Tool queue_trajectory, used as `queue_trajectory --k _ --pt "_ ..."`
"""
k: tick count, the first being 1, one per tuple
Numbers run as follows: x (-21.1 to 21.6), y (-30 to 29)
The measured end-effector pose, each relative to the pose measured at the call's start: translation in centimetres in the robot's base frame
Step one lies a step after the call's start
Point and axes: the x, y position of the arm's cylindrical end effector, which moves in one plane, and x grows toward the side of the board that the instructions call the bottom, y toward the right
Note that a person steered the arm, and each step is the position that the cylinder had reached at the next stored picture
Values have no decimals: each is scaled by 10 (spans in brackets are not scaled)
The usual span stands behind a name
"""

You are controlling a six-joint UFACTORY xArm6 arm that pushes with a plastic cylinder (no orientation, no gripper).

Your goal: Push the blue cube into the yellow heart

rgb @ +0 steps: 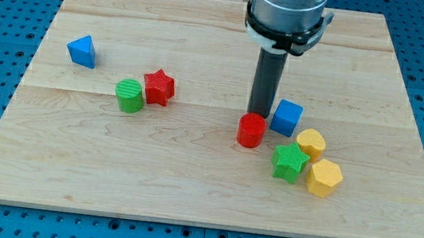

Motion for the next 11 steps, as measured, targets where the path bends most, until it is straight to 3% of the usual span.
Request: queue_trajectory --k 1,2,3,4,5,6,8,9,10,11 --pt "-18 -39" --pt "17 16" --pt "8 12" --pt "-33 -7" --pt "-32 54" --pt "11 29" --pt "-115 -33" --pt "-115 -137" --pt "-71 -198" --pt "-45 -142"
